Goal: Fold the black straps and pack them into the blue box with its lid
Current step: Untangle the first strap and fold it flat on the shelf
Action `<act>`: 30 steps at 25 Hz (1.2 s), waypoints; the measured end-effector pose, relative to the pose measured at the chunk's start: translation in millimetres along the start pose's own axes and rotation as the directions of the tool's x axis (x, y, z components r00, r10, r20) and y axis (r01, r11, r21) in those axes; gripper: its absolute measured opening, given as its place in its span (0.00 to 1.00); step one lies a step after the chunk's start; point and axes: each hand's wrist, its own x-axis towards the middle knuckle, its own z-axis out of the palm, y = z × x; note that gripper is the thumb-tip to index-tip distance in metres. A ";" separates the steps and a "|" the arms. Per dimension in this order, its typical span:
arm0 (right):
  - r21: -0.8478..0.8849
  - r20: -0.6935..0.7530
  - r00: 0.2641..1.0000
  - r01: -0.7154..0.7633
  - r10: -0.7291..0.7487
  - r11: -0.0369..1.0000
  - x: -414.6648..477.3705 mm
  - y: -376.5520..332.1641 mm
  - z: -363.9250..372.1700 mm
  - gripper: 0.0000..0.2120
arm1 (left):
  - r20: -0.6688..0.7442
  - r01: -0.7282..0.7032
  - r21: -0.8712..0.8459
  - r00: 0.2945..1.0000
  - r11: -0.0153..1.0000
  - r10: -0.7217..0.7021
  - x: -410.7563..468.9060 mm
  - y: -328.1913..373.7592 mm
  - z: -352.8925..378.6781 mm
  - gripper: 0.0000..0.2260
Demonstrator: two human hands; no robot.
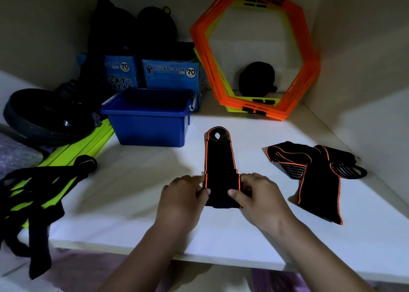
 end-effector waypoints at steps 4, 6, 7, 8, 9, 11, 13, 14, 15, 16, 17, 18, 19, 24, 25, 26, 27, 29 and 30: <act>0.069 -0.028 0.998 -0.052 0.054 0.996 -0.6 2.1 1.1 0.29 | -0.044 -0.087 -0.012 0.995 0.996 0.086 -0.4 -6.4 -3.5 0.12; 0.035 -0.049 0.999 0.017 -0.015 0.999 -2.2 3.6 2.1 0.22 | 0.026 -0.232 0.045 0.973 0.972 0.231 -3.9 -14.6 -8.0 0.14; -0.038 -0.053 0.997 0.055 -0.057 0.998 -2.8 4.6 1.9 0.17 | 0.088 -0.271 0.053 0.960 0.961 0.266 -5.7 -16.8 -11.1 0.17; -0.113 -0.064 0.993 0.094 -0.102 0.989 -3.6 4.2 0.8 0.13 | 0.137 -0.304 0.066 0.946 0.951 0.293 -5.3 -18.5 -12.8 0.20; -0.168 -0.072 0.988 0.125 -0.138 0.978 -3.7 5.0 0.8 0.10 | 0.169 -0.323 0.070 0.936 0.944 0.308 -4.9 -19.7 -13.9 0.23; -0.235 -0.071 0.970 0.212 -0.234 0.949 -2.3 7.7 -0.1 0.08 | 0.194 -0.355 0.058 0.921 0.933 0.338 -3.6 -20.1 -14.3 0.27; -0.270 -0.035 0.942 0.313 -0.333 0.911 0.9 14.1 -4.9 0.11 | 0.186 -0.428 0.077 0.894 0.901 0.409 0.1 -23.6 -11.4 0.25; -0.254 0.020 0.937 0.343 -0.350 0.904 2.4 17.4 -9.3 0.14 | 0.188 -0.461 0.091 0.878 0.883 0.439 2.6 -26.2 -9.3 0.23; -0.222 0.099 0.936 0.353 -0.339 0.909 3.0 19.5 -14.7 0.18 | 0.184 -0.489 0.093 0.865 0.867 0.468 5.6 -29.4 -7.2 0.21; -0.184 0.197 0.928 0.351 -0.316 0.918 1.5 20.5 -20.7 0.23 | 0.174 -0.502 0.061 0.856 0.863 0.486 8.1 -31.1 -6.2 0.20; -0.166 0.272 0.915 0.350 -0.298 0.922 -0.8 21.5 -25.3 0.29 | 0.166 -0.482 -0.005 0.864 0.876 0.476 9.1 -30.8 -6.4 0.19; -0.169 0.313 0.904 0.355 -0.292 0.920 -3.8 22.5 -28.3 0.33 | 0.166 -0.420 -0.099 0.887 0.902 0.431 7.7 -28.0 -8.9 0.17; -0.173 0.315 0.902 0.361 -0.295 0.916 -6.9 23.2 -29.9 0.35 | 0.181 -0.330 -0.211 0.912 0.920 0.369 6.0 -26.4 -10.4 0.16; -0.093 0.010 0.940 0.340 -0.341 0.936 -15.9 27.1 -23.2 0.16 | 0.253 -0.102 -0.476 0.935 0.873 0.247 -6.5 -12.3 -20.1 0.14; -0.022 0.007 0.959 0.284 -0.284 0.958 -15.7 25.8 -22.7 0.15 | 0.280 -0.052 -0.524 0.932 0.850 0.229 -8.2 -11.1 -20.9 0.15; 0.033 0.031 0.972 0.232 -0.233 0.972 -15.1 26.4 -22.3 0.16 | 0.308 -0.010 -0.550 0.927 0.835 0.214 -10.1 -9.3 -21.4 0.15; 0.069 0.067 0.978 0.193 -0.198 0.979 -13.9 27.5 -22.1 0.18 | 0.317 0.017 -0.553 0.929 0.833 0.191 -10.7 -7.4 -20.8 0.12; 0.145 0.127 0.979 0.140 -0.159 0.979 -9.4 29.7 -21.4 0.20 | 0.229 -0.004 -0.467 0.965 0.884 0.125 -8.9 -4.6 -16.6 0.07; 0.184 0.145 0.978 0.121 -0.148 0.975 -6.4 30.1 -21.8 0.20 | 0.184 -0.007 -0.414 0.979 0.910 0.091 -6.4 -4.0 -13.3 0.10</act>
